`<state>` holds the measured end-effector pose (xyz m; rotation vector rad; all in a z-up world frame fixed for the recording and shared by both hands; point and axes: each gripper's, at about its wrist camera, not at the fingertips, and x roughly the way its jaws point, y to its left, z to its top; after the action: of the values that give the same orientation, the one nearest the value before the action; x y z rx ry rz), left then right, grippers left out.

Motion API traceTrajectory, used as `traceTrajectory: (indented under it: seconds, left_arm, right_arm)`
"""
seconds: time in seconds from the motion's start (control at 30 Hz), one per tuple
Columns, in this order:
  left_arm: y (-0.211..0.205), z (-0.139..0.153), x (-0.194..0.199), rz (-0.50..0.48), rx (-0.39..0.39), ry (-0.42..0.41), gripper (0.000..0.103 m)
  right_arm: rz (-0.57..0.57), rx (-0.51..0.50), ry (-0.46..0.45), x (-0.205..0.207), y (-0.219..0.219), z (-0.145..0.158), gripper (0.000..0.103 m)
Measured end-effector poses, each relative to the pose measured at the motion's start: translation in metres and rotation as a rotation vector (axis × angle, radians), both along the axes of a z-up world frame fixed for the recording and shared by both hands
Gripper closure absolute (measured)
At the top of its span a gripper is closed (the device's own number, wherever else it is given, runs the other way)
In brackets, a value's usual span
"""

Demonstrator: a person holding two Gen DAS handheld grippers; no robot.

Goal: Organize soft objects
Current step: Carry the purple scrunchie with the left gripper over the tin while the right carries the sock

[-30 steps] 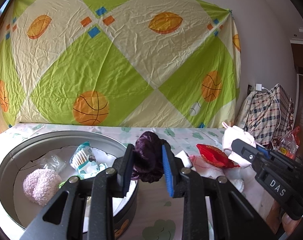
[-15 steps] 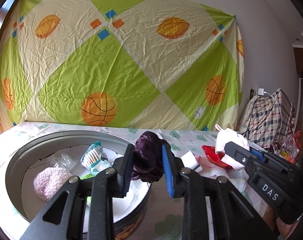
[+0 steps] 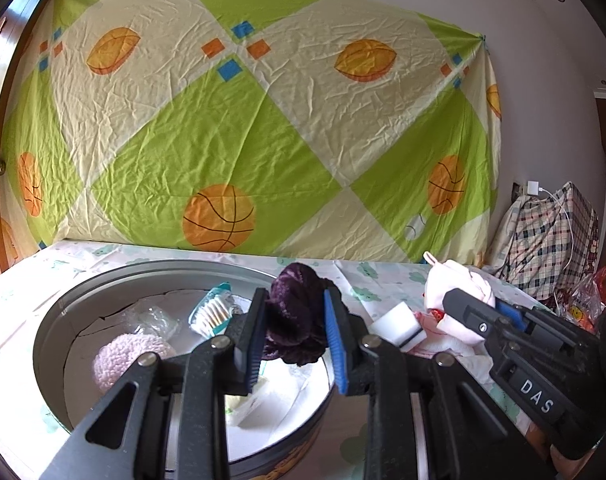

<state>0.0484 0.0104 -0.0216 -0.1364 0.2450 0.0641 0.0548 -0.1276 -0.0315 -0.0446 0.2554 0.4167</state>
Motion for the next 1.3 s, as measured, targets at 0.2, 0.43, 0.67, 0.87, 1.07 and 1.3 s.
traceTrajectory:
  seconds: [0.2, 0.43, 0.67, 0.87, 1.07, 1.3]
  left_arm:
    - [0.009, -0.001, -0.003, 0.013, -0.007, 0.003, 0.077]
    - [0.018, -0.001, -0.005, 0.028, -0.014, 0.003, 0.077]
    - [0.026, -0.001, -0.008, 0.041, -0.023, 0.001, 0.077]
    - [0.032, -0.002, -0.01, 0.051, -0.03, 0.0, 0.077]
    - [0.039, -0.002, -0.011, 0.062, -0.036, 0.003, 0.077]
    - [0.046, -0.002, -0.013, 0.079, -0.043, 0.006, 0.077]
  right_arm:
    - [0.027, -0.013, -0.001, -0.002, 0.013, -0.001, 0.085]
    - [0.053, -0.025, -0.004, -0.004, 0.025, -0.002, 0.085]
    - [0.07, -0.028, -0.005, -0.007, 0.033, -0.002, 0.085]
    - [0.085, -0.034, -0.006, -0.009, 0.039, -0.002, 0.085]
    - [0.101, -0.039, -0.004, -0.01, 0.045, -0.003, 0.085]
    - [0.113, -0.041, -0.006, -0.011, 0.051, -0.003, 0.085]
